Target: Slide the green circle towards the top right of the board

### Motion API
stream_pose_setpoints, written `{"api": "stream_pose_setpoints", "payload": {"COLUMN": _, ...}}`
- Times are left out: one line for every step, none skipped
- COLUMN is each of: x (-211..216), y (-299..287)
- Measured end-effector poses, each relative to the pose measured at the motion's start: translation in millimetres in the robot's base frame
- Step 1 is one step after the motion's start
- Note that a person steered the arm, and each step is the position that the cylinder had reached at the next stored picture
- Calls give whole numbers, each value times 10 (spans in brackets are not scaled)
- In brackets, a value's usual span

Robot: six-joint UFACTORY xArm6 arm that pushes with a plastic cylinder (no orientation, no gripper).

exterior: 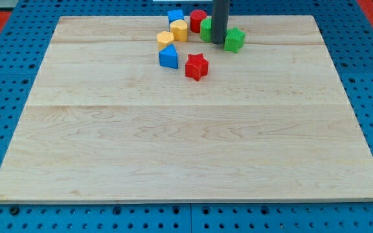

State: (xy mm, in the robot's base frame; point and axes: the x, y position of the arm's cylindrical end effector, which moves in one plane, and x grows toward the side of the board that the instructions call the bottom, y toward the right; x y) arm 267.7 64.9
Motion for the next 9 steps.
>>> {"api": "stream_pose_setpoints", "payload": {"x": 58, "y": -130}}
{"api": "stream_pose_setpoints", "payload": {"x": 95, "y": -450}}
{"api": "stream_pose_setpoints", "payload": {"x": 6, "y": -468}}
{"api": "stream_pose_setpoints", "payload": {"x": -66, "y": -468}}
{"api": "stream_pose_setpoints", "payload": {"x": -120, "y": -489}}
{"api": "stream_pose_setpoints", "payload": {"x": -127, "y": -501}}
{"api": "stream_pose_setpoints", "payload": {"x": -161, "y": -501}}
{"api": "stream_pose_setpoints", "payload": {"x": -246, "y": -501}}
{"api": "stream_pose_setpoints", "payload": {"x": -268, "y": -499}}
